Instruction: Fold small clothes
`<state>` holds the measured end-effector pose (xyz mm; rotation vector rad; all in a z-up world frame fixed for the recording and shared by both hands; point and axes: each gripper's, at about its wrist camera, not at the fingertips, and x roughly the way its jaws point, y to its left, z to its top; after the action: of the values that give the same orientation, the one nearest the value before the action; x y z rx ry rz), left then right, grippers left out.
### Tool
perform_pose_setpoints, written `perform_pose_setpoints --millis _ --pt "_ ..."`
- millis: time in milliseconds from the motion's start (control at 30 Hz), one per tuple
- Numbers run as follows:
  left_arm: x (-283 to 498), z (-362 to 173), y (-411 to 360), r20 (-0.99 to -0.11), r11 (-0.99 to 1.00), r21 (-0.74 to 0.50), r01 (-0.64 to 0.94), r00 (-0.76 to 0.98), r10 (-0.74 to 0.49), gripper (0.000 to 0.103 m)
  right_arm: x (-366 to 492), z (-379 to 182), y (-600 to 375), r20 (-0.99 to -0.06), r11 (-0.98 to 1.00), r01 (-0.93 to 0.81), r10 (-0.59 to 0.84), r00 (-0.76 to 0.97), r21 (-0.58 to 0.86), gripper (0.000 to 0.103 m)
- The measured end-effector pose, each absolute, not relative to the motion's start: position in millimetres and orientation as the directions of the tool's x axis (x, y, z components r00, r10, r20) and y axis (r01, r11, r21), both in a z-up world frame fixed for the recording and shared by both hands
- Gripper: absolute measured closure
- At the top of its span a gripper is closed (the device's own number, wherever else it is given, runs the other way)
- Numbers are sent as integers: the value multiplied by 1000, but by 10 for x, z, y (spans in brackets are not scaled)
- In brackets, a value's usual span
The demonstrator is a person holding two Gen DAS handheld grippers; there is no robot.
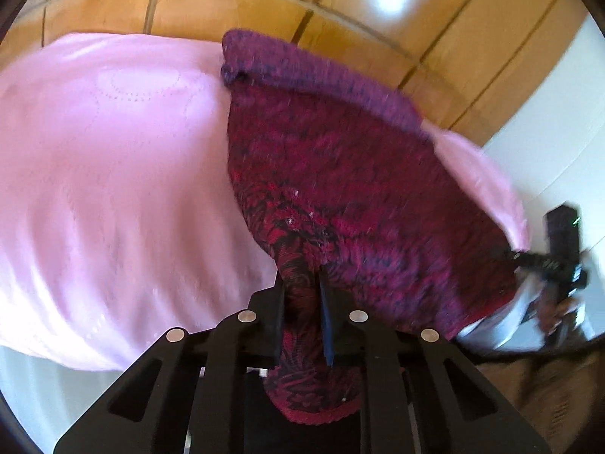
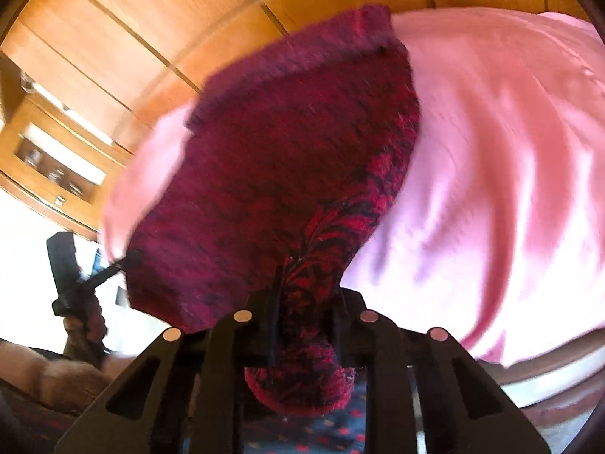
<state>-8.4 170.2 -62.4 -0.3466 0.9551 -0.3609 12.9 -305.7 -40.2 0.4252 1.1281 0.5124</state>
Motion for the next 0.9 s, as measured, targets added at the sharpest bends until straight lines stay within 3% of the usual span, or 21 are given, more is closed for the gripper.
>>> perform_pose_setpoints --millis 167,300,700,800,867,900 --pt "184 -412 1815 -616 805 -576 138 574 -540 91 445 -307 -3033 -643 736 -161 659 390 657 84" --pt "559 -353 1847 -567 761 -639 109 602 -562 93 772 -321 -3080 -620 725 -101 645 446 681 85" --pt "1970 -762 1949 -661 702 -695 -154 519 -541 91 1793 -721 -3199 -717 763 110 535 447 638 85" --pt "2006 -761 2035 -633 653 -737 -174 518 -575 72 1821 -727 -3247 -677 715 111 585 447 691 69" --pt "1944 -687 2170 -625 656 -729 -194 581 -522 38 1809 -682 -3315 -630 671 95 626 460 736 52" --pt "1898 -660 2245 -620 655 -726 -209 609 -494 35 1772 -635 -3375 -599 641 89 647 471 762 41"
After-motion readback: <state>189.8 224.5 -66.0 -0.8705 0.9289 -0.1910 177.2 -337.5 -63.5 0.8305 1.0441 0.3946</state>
